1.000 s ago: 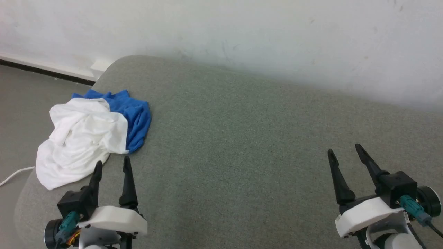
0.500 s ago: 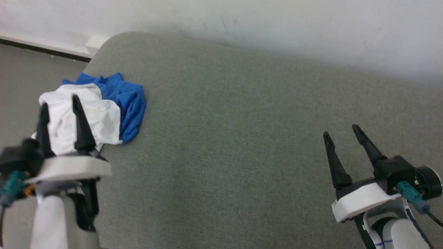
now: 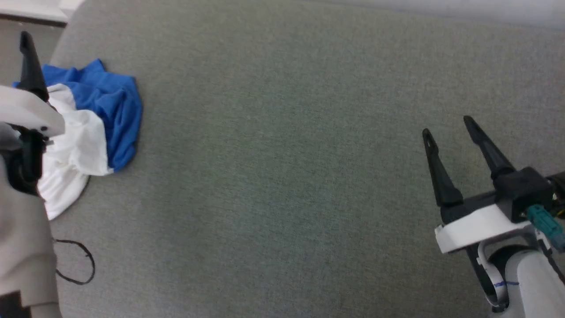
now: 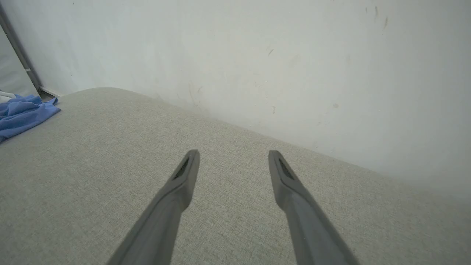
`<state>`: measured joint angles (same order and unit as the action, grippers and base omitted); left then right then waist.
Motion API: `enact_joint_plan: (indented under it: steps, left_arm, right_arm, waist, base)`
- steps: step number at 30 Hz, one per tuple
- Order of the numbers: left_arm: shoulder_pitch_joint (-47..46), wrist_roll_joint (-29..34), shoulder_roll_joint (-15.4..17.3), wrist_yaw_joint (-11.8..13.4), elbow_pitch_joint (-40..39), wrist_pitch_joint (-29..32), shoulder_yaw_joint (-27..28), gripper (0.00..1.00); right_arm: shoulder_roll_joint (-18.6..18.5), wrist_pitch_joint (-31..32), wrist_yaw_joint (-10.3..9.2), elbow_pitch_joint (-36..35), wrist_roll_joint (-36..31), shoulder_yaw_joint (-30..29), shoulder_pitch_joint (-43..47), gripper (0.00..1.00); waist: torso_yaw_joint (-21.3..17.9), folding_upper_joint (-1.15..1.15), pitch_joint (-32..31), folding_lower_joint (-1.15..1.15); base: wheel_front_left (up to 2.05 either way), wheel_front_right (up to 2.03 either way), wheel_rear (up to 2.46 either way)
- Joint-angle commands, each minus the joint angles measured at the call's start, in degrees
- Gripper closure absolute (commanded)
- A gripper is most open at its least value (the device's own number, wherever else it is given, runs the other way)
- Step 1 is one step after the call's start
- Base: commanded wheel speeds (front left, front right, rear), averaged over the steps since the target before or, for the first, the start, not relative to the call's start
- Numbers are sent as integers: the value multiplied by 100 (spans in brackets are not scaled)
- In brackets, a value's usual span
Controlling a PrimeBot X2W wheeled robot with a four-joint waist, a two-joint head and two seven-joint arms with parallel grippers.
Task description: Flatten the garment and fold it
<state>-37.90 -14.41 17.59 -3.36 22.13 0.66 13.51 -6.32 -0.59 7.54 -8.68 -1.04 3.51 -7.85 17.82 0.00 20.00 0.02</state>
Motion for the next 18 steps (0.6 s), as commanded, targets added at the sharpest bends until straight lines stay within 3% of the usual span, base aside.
enact_joint_plan:
  steps: [1, 15, 16, 18]
  left_arm:
    - [-264, -73, 124, -48, 266, 177, -7, 0]
    - [-1070, -618, 937, -69, 3071, 2675, 151, 0]
    - [-1097, -652, 969, -110, 3198, 2843, 136, 14]
    - [-1177, -721, 1028, -188, 3382, 3075, 110, 63]
  right_arm:
    - [-46, 4, -4, -85, -21, 10, -159, 0]
    - [-67, -171, -5, -74, 50, 77, -609, 0]
    - [-62, -187, -5, -60, 51, 85, -633, 0]
    - [-51, -220, -5, -18, 53, 104, -680, 0]
  waist:
    - [-269, 0, 649, -2]
    - [-552, 0, 1396, -2]
    - [-553, 0, 1420, -2]
    - [-543, 0, 1447, -2]
  base:
    - [0, 0, 0]
    - [0, 0, 0]
    - [0, 0, 0]
    - [0, 0, 0]
